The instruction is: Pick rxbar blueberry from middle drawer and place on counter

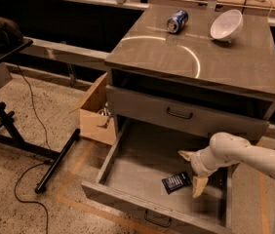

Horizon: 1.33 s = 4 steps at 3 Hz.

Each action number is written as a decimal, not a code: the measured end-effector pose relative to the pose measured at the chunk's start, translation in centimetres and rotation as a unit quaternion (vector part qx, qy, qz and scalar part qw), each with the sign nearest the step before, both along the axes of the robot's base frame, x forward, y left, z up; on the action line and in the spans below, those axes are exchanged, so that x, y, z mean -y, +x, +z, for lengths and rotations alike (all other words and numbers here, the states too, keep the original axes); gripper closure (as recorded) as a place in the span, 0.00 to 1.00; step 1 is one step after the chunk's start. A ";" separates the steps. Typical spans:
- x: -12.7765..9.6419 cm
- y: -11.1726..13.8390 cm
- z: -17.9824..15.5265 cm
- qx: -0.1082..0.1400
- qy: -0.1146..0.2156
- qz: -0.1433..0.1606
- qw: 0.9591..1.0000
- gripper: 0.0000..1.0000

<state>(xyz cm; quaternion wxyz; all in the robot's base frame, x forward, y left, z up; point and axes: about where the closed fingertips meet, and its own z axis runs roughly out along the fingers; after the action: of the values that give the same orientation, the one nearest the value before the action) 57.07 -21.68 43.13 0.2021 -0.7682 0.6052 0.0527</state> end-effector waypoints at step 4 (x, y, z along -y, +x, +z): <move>-2.7 0.6 -5.9 -0.052 -0.004 0.049 0.997 0.18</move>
Offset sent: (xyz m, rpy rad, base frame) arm 0.0088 0.0242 -0.0529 -0.0010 0.1014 0.1041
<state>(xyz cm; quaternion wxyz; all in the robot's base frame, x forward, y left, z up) 57.72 -19.03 37.25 0.1640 -0.7938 0.5771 0.1001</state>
